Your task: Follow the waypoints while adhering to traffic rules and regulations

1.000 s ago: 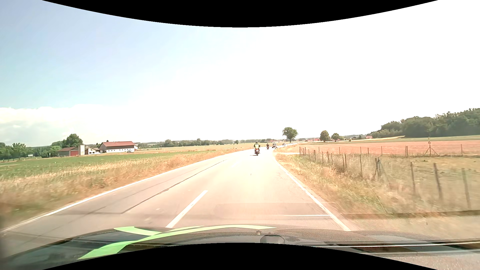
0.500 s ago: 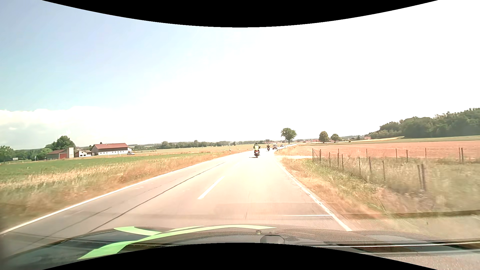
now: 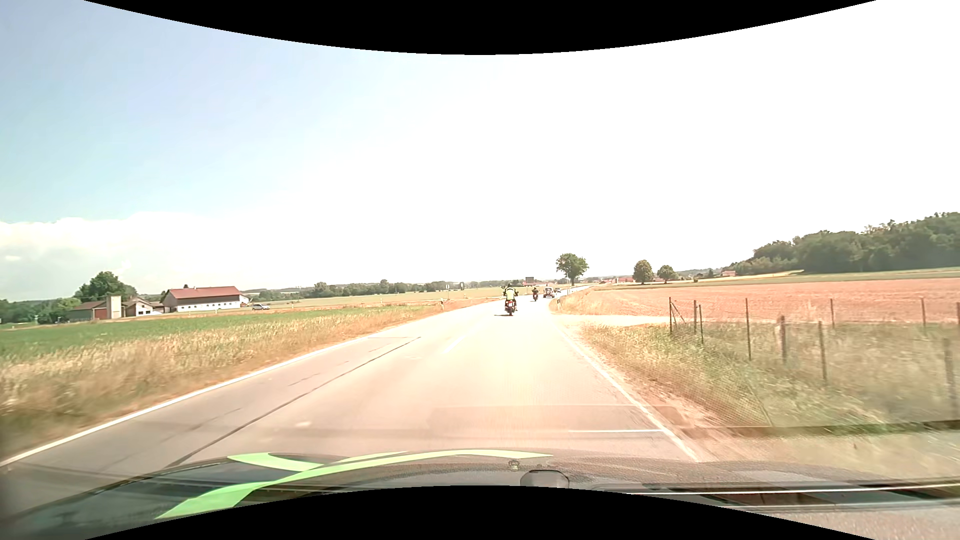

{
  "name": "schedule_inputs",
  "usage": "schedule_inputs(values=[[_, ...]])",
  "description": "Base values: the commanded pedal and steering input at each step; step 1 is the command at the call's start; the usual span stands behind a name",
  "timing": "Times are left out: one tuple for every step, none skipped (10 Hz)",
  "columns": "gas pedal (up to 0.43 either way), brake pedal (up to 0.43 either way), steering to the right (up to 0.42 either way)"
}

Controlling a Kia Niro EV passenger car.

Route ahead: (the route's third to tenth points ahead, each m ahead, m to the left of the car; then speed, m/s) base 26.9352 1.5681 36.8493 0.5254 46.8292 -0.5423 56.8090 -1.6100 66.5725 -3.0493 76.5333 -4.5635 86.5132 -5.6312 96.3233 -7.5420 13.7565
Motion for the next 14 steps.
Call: schedule_inputs(values=[[0.000,0.256,0.008],[0.000,0.238,0.013],[0.000,0.238,0.016],[0.000,0.232,0.016],[0.000,0.232,0.017],[0.000,0.232,0.016],[0.000,0.232,0.016],[0.000,0.232,0.016],[0.000,0.232,0.016],[0.000,0.232,0.017],[0.000,0.232,0.016],[0.000,0.232,0.016],[0.000,0.232,0.016],[0.000,0.250,0.013]])
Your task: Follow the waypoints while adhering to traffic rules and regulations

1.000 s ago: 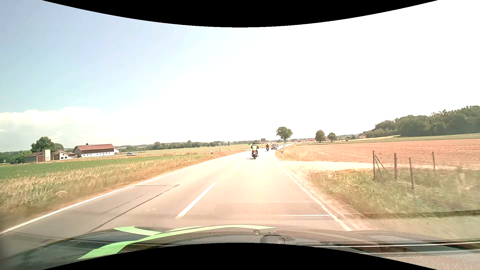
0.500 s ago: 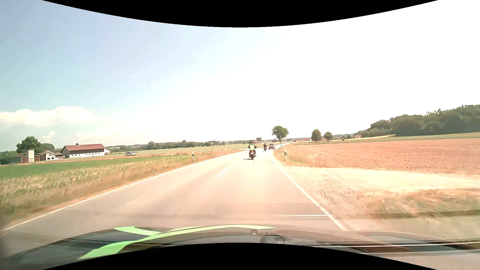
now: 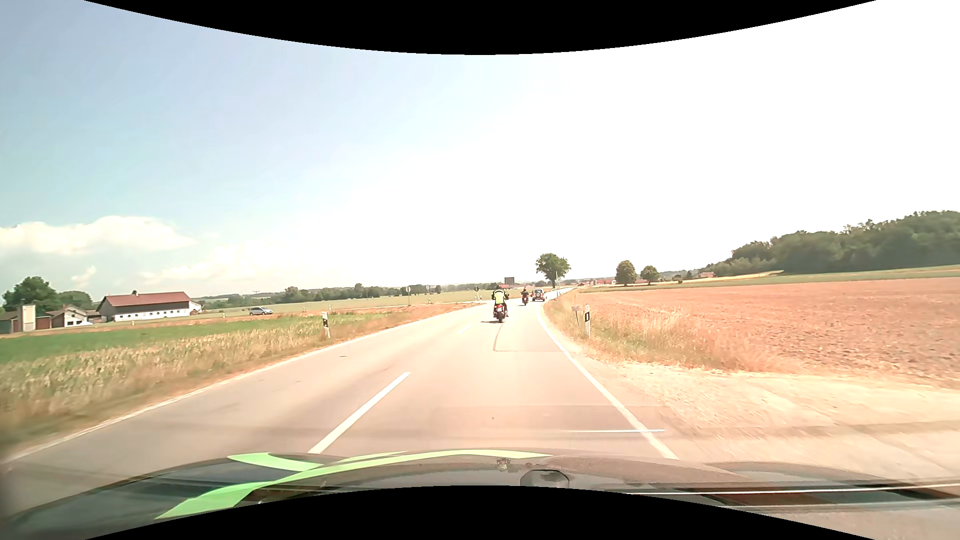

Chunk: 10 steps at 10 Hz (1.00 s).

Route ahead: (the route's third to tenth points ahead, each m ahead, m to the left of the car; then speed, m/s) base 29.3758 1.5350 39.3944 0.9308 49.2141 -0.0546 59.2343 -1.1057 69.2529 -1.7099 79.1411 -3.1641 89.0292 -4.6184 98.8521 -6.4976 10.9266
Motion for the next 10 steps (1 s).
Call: schedule_inputs(values=[[0.000,0.256,0.011],[0.000,0.256,0.011],[0.000,0.244,0.011],[0.000,0.232,0.011],[0.000,0.226,0.011],[0.000,0.213,0.010],[0.000,0.207,0.008],[0.000,0.201,0.007],[0.000,0.195,0.007],[0.000,0.189,0.007]])
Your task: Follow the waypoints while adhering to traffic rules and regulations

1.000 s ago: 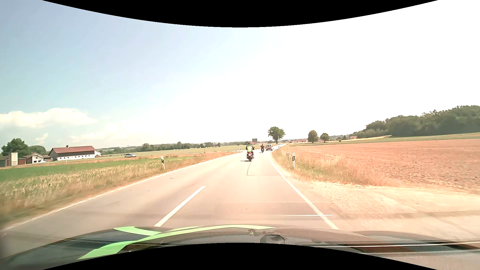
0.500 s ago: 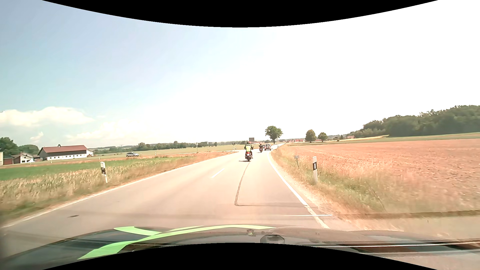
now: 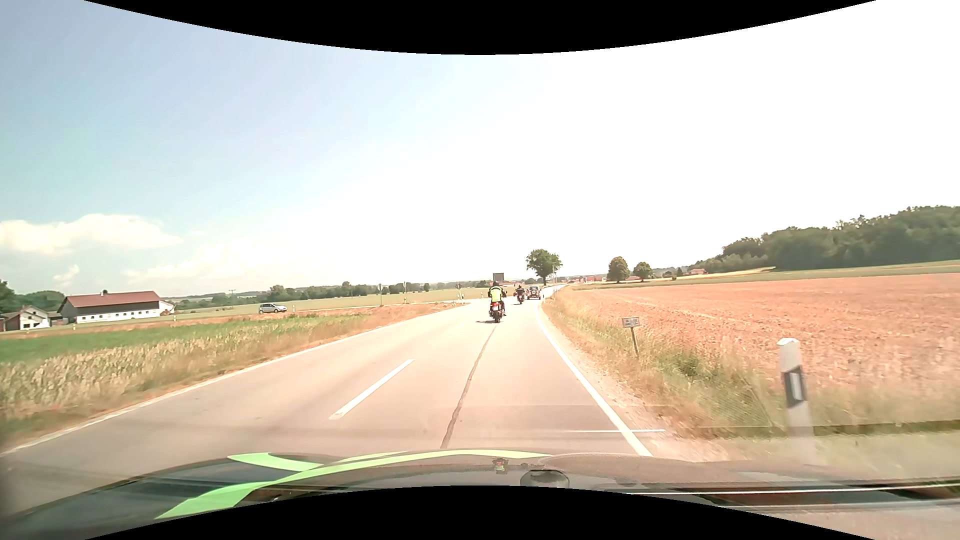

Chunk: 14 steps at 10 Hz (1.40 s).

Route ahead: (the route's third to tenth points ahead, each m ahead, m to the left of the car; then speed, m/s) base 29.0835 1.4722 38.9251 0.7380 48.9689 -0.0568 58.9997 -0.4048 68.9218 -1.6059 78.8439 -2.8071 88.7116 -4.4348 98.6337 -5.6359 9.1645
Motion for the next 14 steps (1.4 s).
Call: schedule_inputs(values=[[0.000,0.177,0.007],[0.000,0.165,0.007],[0.000,0.159,0.005],[0.000,0.152,0.005],[0.000,0.152,0.005],[0.000,0.140,0.005],[0.000,0.134,0.005],[0.000,0.122,0.005],[0.000,0.110,0.005],[0.000,0.104,0.005],[0.000,0.098,0.005],[0.000,0.085,0.005],[0.000,0.079,0.005],[0.000,0.073,0.005]])
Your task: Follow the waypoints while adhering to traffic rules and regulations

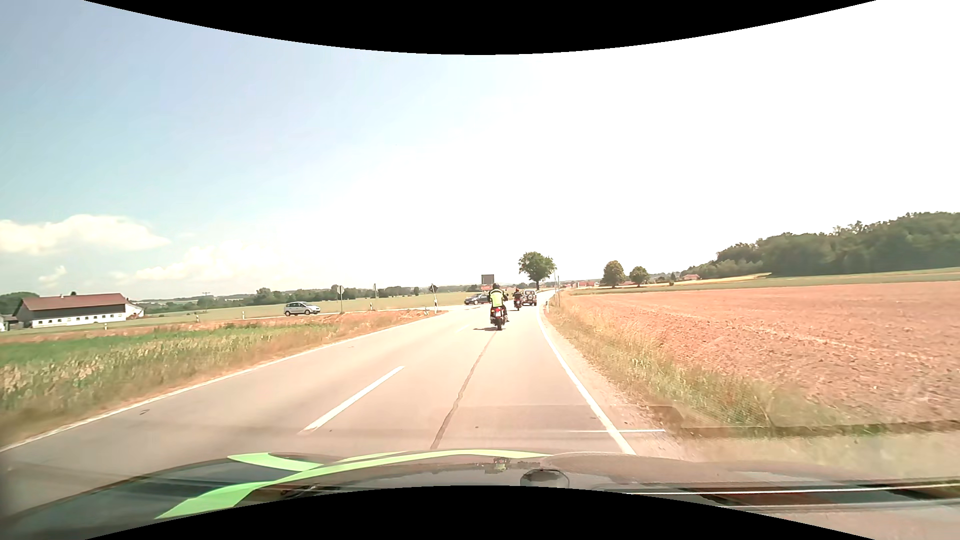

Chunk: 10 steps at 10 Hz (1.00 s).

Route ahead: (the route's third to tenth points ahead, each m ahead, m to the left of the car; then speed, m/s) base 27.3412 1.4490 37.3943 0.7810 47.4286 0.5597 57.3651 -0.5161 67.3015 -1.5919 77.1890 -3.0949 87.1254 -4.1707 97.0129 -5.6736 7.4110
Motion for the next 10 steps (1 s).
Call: schedule_inputs(values=[[0.000,0.061,0.005],[0.000,0.049,0.005],[0.000,0.043,0.005],[0.000,0.037,0.005],[0.000,0.024,0.005],[0.000,0.024,0.005],[0.000,0.012,0.005],[0.000,0.000,0.005],[0.000,0.000,0.005],[0.000,0.000,0.005]])
